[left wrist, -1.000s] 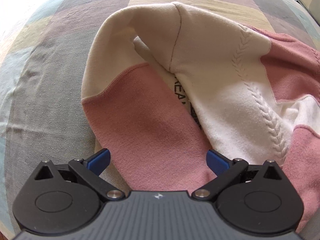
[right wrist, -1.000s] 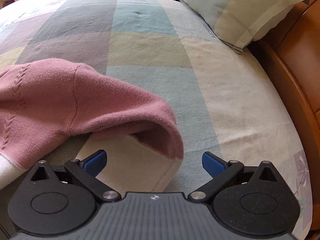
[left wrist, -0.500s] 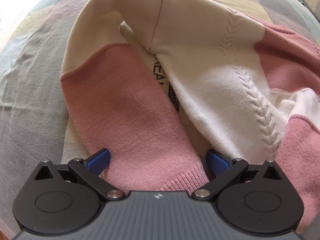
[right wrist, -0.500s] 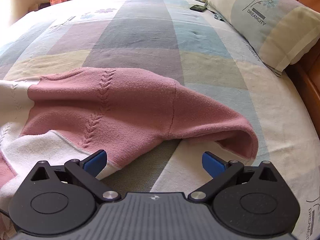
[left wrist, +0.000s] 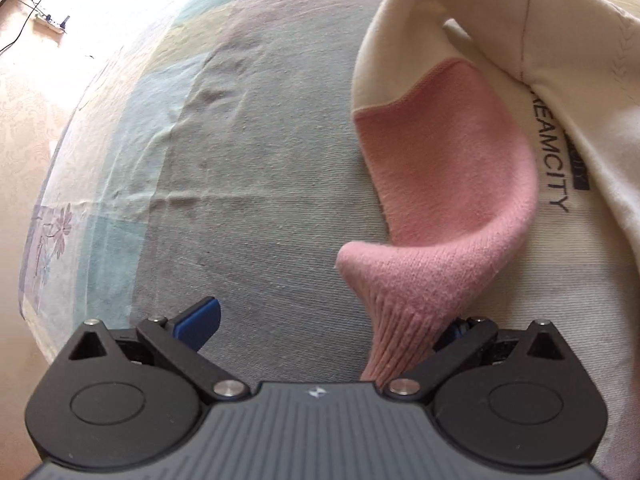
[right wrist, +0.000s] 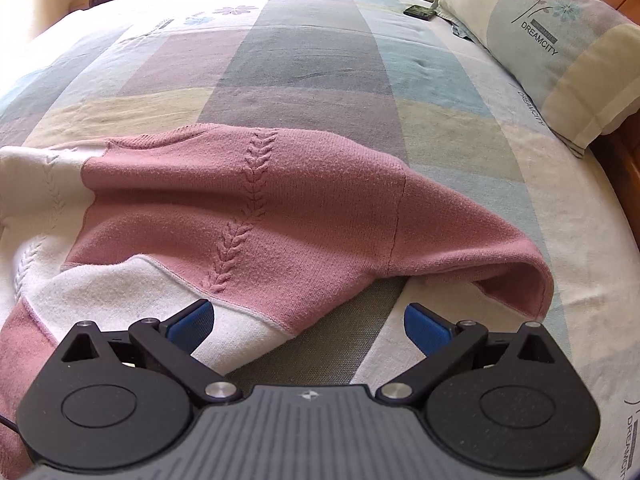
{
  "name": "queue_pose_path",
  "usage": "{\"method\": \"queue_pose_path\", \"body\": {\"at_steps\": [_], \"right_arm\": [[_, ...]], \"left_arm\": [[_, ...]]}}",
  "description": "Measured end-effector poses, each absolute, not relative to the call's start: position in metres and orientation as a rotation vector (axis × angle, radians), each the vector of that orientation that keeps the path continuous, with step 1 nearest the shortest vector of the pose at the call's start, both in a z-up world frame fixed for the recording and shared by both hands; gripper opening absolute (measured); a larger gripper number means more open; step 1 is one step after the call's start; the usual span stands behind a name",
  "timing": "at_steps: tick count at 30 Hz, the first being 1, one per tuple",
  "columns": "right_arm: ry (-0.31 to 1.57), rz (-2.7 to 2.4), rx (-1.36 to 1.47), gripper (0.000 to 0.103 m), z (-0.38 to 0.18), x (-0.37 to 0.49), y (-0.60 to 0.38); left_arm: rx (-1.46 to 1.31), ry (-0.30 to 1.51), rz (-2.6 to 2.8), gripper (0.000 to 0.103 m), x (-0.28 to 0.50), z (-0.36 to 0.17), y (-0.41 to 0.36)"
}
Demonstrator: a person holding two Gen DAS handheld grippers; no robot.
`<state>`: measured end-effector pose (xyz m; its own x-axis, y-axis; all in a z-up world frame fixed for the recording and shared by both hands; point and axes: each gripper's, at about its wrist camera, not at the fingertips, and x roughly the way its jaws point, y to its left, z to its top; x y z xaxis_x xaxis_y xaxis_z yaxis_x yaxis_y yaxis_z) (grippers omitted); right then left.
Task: Fold clothes
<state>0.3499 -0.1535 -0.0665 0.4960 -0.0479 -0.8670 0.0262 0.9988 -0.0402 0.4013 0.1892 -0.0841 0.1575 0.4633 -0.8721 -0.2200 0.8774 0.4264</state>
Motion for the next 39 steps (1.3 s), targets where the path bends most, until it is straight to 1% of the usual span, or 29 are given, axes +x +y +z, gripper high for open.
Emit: {"method": "queue_pose_path", "body": {"at_steps": [2,4,11,18,20,24,28,34,36,39], "right_arm": [[1.055,-0.040,-0.023,0.103,-0.068,0.350,-0.151],[1.055,-0.035,-0.025,0.103,-0.069,0.350,-0.148],[1.058,-0.015,-0.022,0.103,-0.069,0.357,-0.138],[1.070,-0.007,-0.016,0.103,-0.072,0.360,-0.135],[1.081,-0.005,-0.010,0.103,-0.074,0.360,-0.134],[1.094,0.015,-0.011,0.103,-0.078,0.357,-0.131],[1.096,0.020,-0.015,0.103,-0.078,0.356,-0.130],[1.096,0.016,-0.013,0.103,-0.077,0.356,-0.134],[1.098,0.014,-0.012,0.103,-0.077,0.356,-0.136],[1.099,0.010,-0.009,0.103,-0.077,0.355,-0.140]], "left_arm": [[0.207,1.330,0.485,0.102,0.405,-0.084,0.202],[0.229,1.326,0.450,0.102,0.407,-0.085,0.198],[0.488,1.192,0.263,0.102,0.408,-0.090,0.132],[0.646,1.097,0.083,0.102,0.403,-0.099,0.101],[0.659,1.090,0.063,0.102,0.403,-0.101,0.103],[0.601,1.096,0.066,0.103,0.405,-0.100,0.113],[0.615,1.081,0.161,0.102,0.408,-0.096,0.114],[0.374,1.111,0.380,0.099,0.415,-0.078,0.172],[0.377,1.118,0.483,0.099,0.411,-0.074,0.194],[0.347,1.176,0.570,0.097,0.405,-0.070,0.224]]}}
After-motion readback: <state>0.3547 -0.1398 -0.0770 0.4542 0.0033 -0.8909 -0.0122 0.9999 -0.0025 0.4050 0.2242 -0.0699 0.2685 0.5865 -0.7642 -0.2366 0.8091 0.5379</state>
